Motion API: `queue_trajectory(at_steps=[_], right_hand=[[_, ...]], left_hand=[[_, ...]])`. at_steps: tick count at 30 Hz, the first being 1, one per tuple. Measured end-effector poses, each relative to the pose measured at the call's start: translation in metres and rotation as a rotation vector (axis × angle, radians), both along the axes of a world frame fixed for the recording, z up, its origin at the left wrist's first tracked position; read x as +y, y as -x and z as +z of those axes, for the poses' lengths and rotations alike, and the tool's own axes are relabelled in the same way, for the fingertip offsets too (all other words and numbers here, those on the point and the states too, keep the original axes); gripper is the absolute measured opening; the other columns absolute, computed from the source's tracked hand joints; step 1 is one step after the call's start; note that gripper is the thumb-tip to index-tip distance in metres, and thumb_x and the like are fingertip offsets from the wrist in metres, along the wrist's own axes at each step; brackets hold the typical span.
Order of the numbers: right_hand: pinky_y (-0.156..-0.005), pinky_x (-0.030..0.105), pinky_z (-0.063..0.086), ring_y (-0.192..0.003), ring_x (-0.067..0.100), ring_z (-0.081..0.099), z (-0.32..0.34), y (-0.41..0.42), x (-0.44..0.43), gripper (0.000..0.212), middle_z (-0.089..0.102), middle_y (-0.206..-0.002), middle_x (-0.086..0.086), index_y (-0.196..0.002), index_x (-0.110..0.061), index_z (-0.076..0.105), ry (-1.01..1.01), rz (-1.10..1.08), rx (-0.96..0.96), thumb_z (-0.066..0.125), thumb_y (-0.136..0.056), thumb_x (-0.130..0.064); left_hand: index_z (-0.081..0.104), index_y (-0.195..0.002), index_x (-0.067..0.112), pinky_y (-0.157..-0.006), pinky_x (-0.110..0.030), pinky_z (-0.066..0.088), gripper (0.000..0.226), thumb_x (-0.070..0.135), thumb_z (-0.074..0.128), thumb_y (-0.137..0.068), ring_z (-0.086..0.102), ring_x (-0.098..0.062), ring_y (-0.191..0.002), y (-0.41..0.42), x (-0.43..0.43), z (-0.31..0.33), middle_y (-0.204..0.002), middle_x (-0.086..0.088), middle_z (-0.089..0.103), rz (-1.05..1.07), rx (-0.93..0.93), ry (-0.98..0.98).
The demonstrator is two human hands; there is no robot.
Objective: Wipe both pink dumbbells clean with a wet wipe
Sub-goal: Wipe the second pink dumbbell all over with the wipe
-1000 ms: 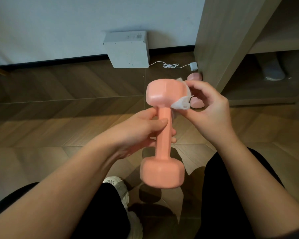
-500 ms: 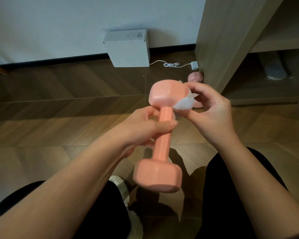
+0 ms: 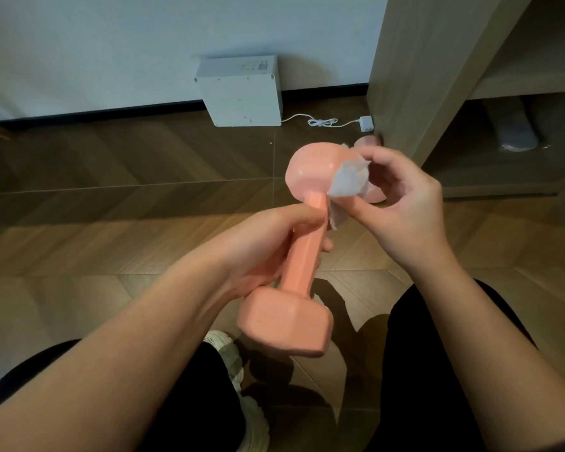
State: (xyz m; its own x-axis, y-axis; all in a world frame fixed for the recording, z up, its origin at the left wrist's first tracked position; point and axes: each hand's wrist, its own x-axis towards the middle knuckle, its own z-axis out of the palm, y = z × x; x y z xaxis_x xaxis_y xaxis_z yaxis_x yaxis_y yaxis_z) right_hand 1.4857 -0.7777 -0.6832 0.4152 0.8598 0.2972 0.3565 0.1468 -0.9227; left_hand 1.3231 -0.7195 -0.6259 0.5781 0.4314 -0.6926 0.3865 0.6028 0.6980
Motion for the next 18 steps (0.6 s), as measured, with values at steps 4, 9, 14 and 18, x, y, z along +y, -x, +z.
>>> queue_trajectory(at_steps=[4, 9, 14, 18], right_hand=[[-0.093, 0.032, 0.054, -0.115, 0.008, 0.059, 0.0018, -0.0051, -0.0008, 0.048, 0.064, -0.118, -0.015, -0.122, -0.016, 0.063, -0.012, -0.009, 0.039, 0.080, -0.079, -0.028], [-0.091, 0.031, 0.055, -0.112, 0.008, 0.061, -0.0007, -0.0062, -0.0021, 0.046, 0.063, -0.112, -0.022, -0.118, -0.025, 0.062, 0.031, -0.002, 0.101, 0.081, -0.076, -0.028], [-0.088, 0.027, 0.056, -0.112, 0.006, 0.060, -0.0005, -0.0076, -0.0039, 0.046, 0.062, -0.110, -0.025, -0.117, -0.027, 0.062, 0.047, 0.007, 0.107, 0.082, -0.075, -0.027], [-0.091, 0.026, 0.054, -0.113, 0.004, 0.058, -0.0001, -0.0072, -0.0048, 0.046, 0.060, -0.108, -0.034, -0.115, -0.034, 0.060, 0.047, 0.022, 0.067, 0.082, -0.075, -0.028]], left_hand=[[0.047, -0.131, 0.011, -0.080, -0.039, 0.056, 0.031, 0.016, 0.037, -0.103, 0.065, -0.027, -0.085, 0.0064, 0.0046, 0.0021, -0.112, -0.024, 0.068, -0.080, -0.184, 0.087], [0.051, -0.128, 0.008, -0.061, -0.026, 0.057, 0.030, 0.020, 0.046, -0.101, 0.071, -0.025, -0.082, 0.0055, 0.0037, 0.0019, -0.107, -0.018, 0.072, -0.154, -0.121, -0.041], [0.062, -0.115, 0.009, -0.057, -0.022, 0.054, 0.026, 0.023, 0.059, -0.093, 0.073, -0.021, -0.079, 0.0026, 0.0047, 0.0026, -0.100, -0.012, 0.075, -0.163, -0.026, -0.142], [0.065, -0.113, 0.005, -0.056, -0.022, 0.055, 0.033, 0.023, 0.069, -0.086, 0.073, -0.018, -0.075, -0.0004, 0.0027, 0.0008, -0.091, -0.010, 0.075, -0.175, 0.034, -0.158]])
